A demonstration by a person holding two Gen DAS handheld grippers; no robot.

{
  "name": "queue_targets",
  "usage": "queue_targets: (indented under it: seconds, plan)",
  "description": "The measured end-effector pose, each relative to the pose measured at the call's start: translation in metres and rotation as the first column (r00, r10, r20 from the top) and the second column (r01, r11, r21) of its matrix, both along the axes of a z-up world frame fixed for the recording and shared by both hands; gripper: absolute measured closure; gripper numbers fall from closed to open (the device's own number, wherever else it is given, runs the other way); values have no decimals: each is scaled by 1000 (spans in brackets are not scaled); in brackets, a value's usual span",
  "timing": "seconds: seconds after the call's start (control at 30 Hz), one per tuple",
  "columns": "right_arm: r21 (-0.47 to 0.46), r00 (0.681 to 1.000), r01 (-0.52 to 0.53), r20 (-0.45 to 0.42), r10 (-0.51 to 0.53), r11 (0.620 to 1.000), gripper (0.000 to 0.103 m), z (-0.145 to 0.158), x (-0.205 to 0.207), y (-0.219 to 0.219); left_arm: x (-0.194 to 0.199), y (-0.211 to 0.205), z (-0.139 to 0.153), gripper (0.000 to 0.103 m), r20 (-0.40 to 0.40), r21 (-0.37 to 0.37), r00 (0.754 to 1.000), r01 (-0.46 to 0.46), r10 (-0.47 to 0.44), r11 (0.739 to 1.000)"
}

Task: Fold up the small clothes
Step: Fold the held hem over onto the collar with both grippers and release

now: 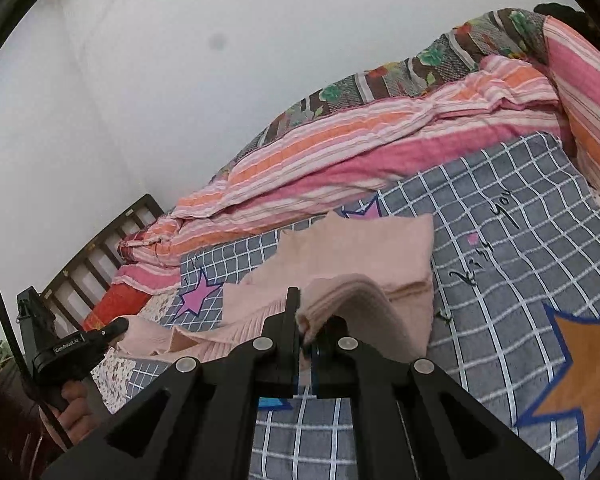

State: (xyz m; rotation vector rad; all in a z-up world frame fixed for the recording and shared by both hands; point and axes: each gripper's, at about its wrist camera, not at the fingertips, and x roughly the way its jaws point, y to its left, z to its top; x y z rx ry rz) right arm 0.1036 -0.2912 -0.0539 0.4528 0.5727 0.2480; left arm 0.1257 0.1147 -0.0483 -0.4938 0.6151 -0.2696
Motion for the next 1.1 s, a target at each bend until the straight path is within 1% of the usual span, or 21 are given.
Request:
queue_targets:
  seconds: [0.23, 0.33, 0.43, 0.63, 0.77, 0.83, 0.93, 1.1]
  plan:
    - [20, 1000, 15, 7, -15, 1000, 99, 0, 27, -5, 26, -4, -2, 97, -5, 13, 1000, -27, 27, 1000]
    - [26, 1000, 27, 5, -27, 999, 99, 0, 39, -6, 42, -8, -3, 97, -8, 15, 999, -32, 33, 999]
    - [17, 1000, 28, -3, -28, 999, 99, -4, 55, -5, 61, -13, -6, 97, -12, 34, 999, -42, 43, 999]
    - [8, 999, 34, -35, -34, 999, 99, -20, 93, -5, 102, -15, -20, 97, -43, 41, 997, -60, 62, 997]
    - [9, 998, 31, -62, -30, 999, 99, -35, 126, -7, 136, -16, -35, 97, -69, 49, 995, -72, 75, 996]
    - [-5, 997, 24, -75, -24, 1000, 99, -41, 141, -4, 149, -16, -43, 97, -81, 51, 993, -76, 80, 996]
    - [-50, 995, 15, -94, -20, 999, 99, -52, 166, 2, 174, -18, -57, 97, -99, 60, 991, -84, 90, 995]
    - [-110, 992, 20, -125, -34, 994, 99, -67, 199, 8, 206, -24, -75, 97, -127, 76, 988, -79, 88, 994]
